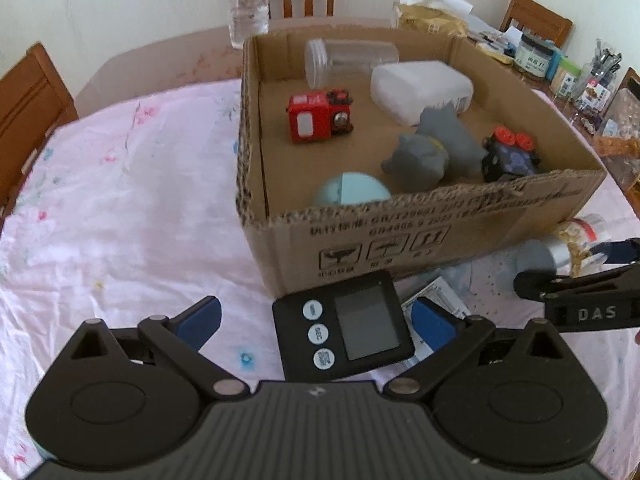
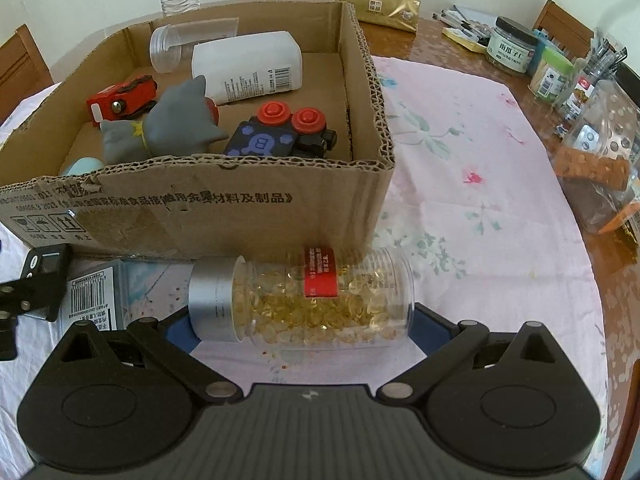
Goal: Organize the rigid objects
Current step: 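Move left tool toward black timer while right tool grasps glass capsule jar, then grasp the black digital timer with left tool while right tool holds jar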
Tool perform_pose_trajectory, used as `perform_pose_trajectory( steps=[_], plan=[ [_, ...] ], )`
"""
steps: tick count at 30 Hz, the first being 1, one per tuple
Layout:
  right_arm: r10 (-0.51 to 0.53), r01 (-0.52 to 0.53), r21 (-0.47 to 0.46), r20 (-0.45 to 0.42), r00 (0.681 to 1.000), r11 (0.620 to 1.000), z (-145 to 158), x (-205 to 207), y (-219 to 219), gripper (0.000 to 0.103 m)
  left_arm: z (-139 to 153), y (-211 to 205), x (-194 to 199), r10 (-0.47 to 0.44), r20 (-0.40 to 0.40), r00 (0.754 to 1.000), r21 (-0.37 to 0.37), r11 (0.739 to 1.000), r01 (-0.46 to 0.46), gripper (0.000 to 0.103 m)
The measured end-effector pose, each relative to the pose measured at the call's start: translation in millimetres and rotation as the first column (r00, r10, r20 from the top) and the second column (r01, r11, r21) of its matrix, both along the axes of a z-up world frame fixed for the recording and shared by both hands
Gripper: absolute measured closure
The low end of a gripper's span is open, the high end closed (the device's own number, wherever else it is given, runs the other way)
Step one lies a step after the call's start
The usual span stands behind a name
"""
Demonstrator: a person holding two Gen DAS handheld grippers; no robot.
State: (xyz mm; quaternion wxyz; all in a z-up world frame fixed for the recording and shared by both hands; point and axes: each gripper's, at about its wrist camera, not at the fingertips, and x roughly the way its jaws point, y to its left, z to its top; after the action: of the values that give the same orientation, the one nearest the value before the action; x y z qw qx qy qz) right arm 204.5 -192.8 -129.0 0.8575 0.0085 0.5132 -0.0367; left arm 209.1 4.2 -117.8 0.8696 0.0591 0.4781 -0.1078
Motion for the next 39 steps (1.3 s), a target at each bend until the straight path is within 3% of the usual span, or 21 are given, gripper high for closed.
perform_pose_trajectory(
  steps=[9, 16, 24, 29, 39],
  plan=[
    [0.0, 0.0, -0.001, 0.006, 1.0, 1.0, 0, -1, 1, 0.0, -5, 24, -6, 0.04, -0.016, 0.999, 0.013, 0.999, -0.039, 0.001],
    [0.002, -0.002, -0.002, 0.005, 1.0, 1.0, 0, -2, 2, 0.0, -9, 39, -7, 0.067, -0.039, 0.997, -0.052, 0.996, -0.069, 0.0],
    [0.014, -0.014, -0.001, 0.017, 1.0, 1.0, 0, -4, 2, 0.0, -9, 45, -18, 0.031, -0.038, 0.999, -0.044, 0.998, -0.033, 0.001],
    [0.015, -0.015, -0.001, 0.019, 1.0, 1.0, 0, -5, 1, 0.0, -12, 29, -23, -0.071, -0.002, 0.997, 0.033, 0.997, 0.071, 0.0],
    [0.025, -0.025, -0.002, 0.034, 0.999, 1.0, 1, -7, 1, 0.0, -12, 22, -13, -0.1, 0.007, 0.995, 0.006, 0.995, 0.1, 0.003]
  ],
)
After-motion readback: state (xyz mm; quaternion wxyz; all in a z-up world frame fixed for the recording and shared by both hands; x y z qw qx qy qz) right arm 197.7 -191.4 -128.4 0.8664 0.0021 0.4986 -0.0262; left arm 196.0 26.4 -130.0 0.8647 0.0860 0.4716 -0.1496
